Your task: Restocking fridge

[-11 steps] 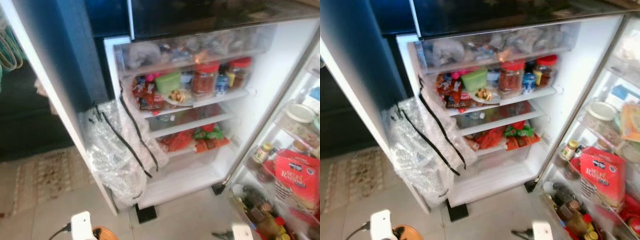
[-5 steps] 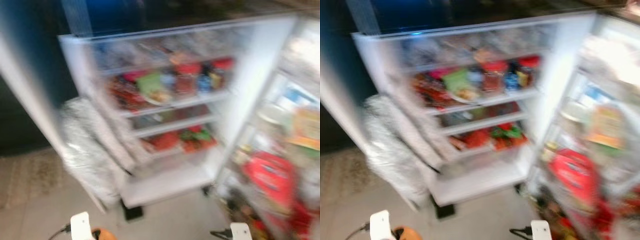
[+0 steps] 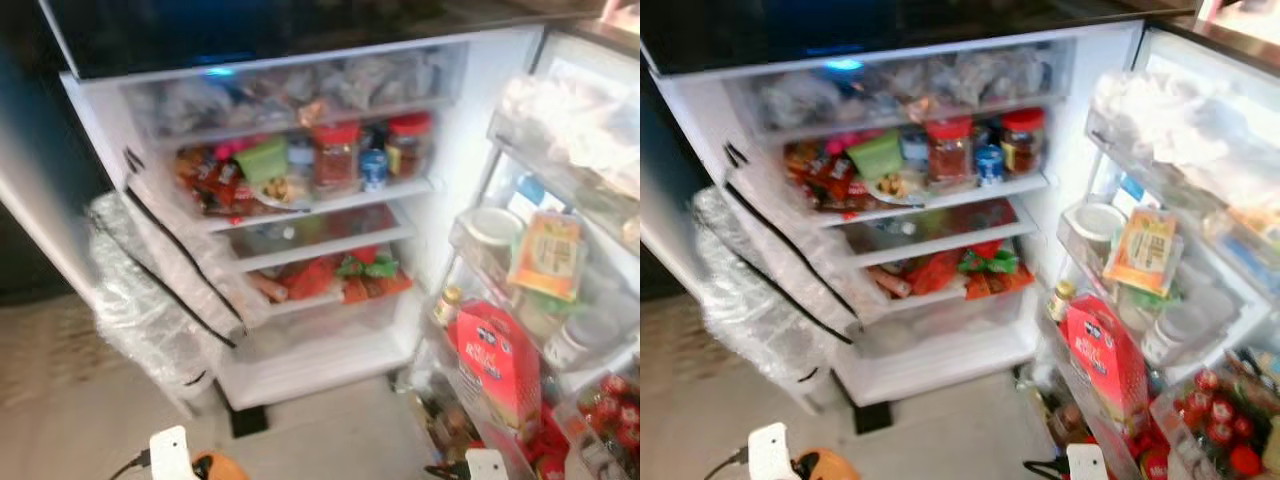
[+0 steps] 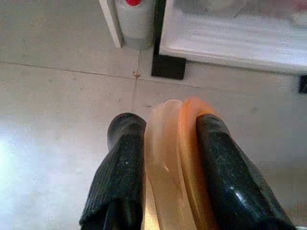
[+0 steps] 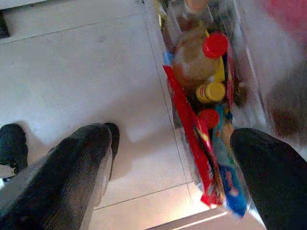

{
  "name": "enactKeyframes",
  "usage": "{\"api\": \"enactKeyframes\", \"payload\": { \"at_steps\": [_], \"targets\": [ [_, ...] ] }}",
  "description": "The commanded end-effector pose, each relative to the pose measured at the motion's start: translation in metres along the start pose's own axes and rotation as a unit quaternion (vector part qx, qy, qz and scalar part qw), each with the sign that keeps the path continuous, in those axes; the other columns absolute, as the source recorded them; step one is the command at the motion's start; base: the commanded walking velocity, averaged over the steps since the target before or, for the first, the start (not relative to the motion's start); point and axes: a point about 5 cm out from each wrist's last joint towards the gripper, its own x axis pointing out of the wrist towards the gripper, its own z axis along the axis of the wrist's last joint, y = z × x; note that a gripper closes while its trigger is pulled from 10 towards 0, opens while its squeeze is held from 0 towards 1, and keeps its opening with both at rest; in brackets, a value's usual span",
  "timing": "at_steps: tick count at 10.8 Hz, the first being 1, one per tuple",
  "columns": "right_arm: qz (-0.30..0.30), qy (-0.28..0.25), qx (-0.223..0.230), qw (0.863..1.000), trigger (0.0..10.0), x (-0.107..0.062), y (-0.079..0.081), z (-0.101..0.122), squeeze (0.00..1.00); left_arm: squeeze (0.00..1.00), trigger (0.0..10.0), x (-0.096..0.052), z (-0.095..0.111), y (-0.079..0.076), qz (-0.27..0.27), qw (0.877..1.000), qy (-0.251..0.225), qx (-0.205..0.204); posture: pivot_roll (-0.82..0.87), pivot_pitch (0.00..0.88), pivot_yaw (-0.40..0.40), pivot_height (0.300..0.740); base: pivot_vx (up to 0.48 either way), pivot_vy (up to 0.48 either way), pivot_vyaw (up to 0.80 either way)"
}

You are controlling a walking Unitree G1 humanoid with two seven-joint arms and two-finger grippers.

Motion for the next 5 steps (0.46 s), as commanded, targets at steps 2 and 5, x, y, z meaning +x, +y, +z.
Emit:
{"api": "enactKeyframes", "payload": {
  "at_steps": [2,5],
  "targets": [
    [0.011,-0.012,-0.006,1.000,10.0,0.002,0.010,0.013,0.00,0.00,10.0,0.013,0.071,0.008,-0.030,0.995,-0.094,-0.030,0.06,0.000,-0.005,0.740,0.000,0.000,0.00],
    [0.014,-0.017,-0.019,1.000,10.0,0.002,0.008,0.017,0.00,0.00,10.0,0.013,0.123,-0.038,-0.165,0.964,-0.180,-0.103,0.06,0.000,-0.011,0.740,0.000,0.000,0.00]
  ]
}}
